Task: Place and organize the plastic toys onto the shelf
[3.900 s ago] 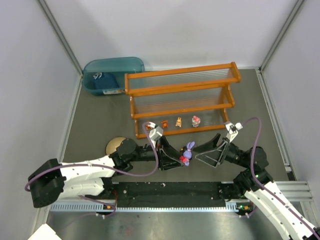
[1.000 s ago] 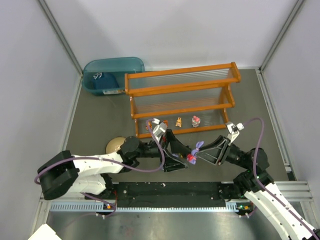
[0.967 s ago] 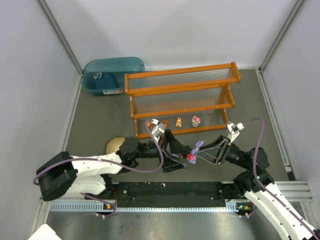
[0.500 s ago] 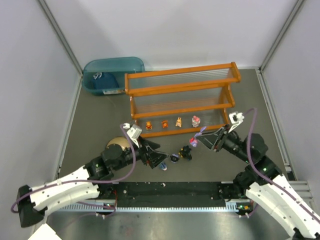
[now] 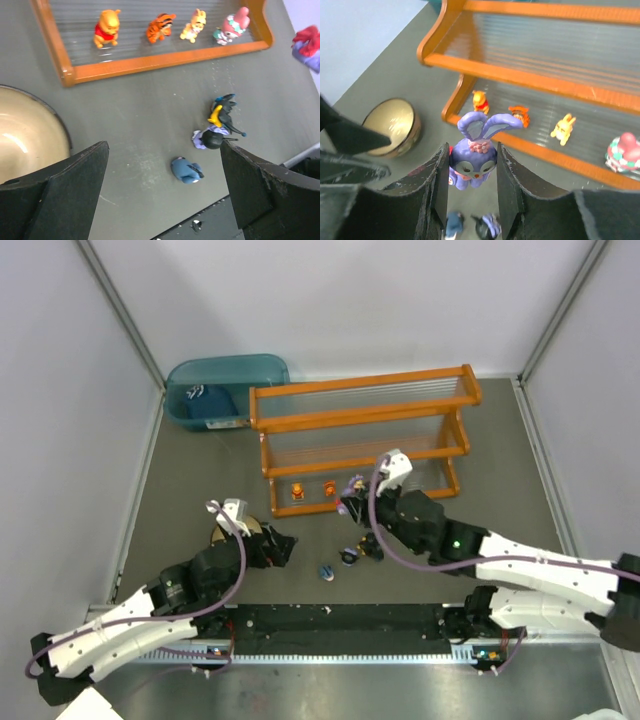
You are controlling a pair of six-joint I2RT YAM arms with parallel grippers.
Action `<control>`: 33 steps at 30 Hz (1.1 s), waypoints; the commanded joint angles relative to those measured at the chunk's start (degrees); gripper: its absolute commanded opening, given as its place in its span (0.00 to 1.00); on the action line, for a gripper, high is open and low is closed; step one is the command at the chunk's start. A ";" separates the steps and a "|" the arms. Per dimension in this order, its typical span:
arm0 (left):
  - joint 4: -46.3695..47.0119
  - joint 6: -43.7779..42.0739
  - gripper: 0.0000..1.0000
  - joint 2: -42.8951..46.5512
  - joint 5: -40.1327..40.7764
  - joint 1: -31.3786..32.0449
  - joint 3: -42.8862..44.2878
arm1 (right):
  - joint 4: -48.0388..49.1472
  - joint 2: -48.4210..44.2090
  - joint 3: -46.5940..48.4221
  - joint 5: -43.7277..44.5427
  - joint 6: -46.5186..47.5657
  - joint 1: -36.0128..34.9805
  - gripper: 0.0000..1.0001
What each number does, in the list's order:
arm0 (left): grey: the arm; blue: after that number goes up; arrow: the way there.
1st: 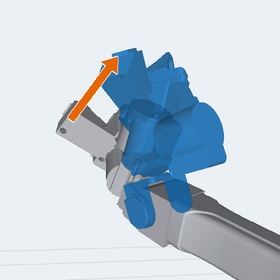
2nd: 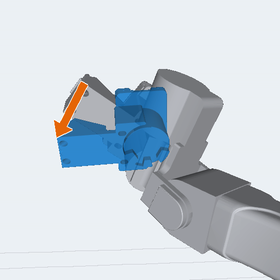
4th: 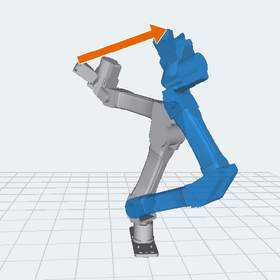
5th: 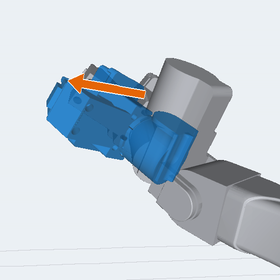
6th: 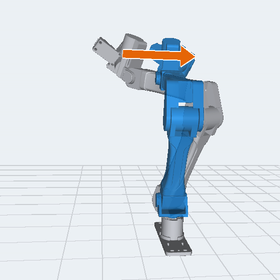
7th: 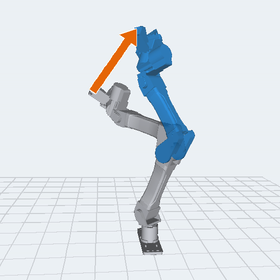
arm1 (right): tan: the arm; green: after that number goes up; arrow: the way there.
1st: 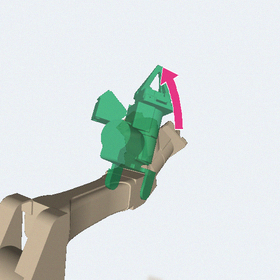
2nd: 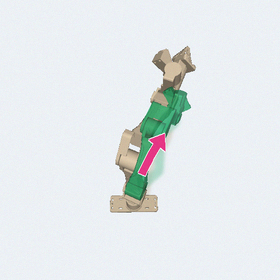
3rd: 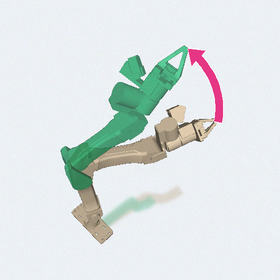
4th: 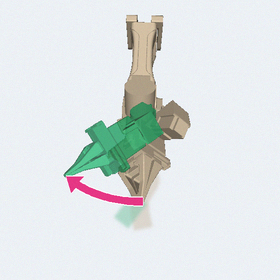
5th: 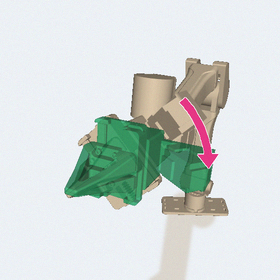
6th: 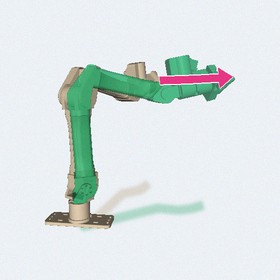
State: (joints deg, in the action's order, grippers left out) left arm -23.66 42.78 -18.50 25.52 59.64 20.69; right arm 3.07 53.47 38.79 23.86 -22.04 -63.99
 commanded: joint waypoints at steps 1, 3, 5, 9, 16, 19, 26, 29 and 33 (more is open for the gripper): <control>-6.48 0.99 0.99 2.15 5.86 -0.14 2.25 | 10.89 7.86 8.57 7.51 6.74 -0.96 0.00; -7.10 0.64 0.99 2.24 6.39 -0.22 2.69 | 13.44 12.08 9.90 10.84 8.76 -1.31 0.00; -7.36 0.28 0.99 2.33 6.91 -0.13 3.13 | 16.96 15.50 11.48 12.87 9.82 -1.32 0.00; -7.28 -0.86 0.99 2.24 7.35 -0.14 3.39 | 19.08 21.57 16.48 16.91 11.93 -1.40 0.00; -8.94 -1.04 0.99 1.45 8.93 -0.22 4.19 | 18.20 30.89 24.66 22.02 13.95 -1.76 0.00; -9.04 -1.12 0.99 1.71 9.20 -0.22 4.27 | 16.53 33.80 28.00 23.86 14.05 -1.67 0.00; -8.95 -1.04 0.99 1.98 9.55 -0.22 4.01 | 16.09 38.28 31.44 26.68 13.86 -1.67 0.00; -8.86 -1.39 0.99 2.33 9.81 -0.22 4.01 | 16.62 39.77 32.14 27.91 14.31 -1.67 0.00; -8.95 -1.74 0.99 2.15 10.25 -0.22 4.27 | 17.49 41.36 32.76 28.26 15.10 -1.67 0.00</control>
State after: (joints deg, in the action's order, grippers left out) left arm -33.39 42.00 -16.62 34.20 59.64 22.72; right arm 17.58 93.47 68.05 49.95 -8.32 -64.86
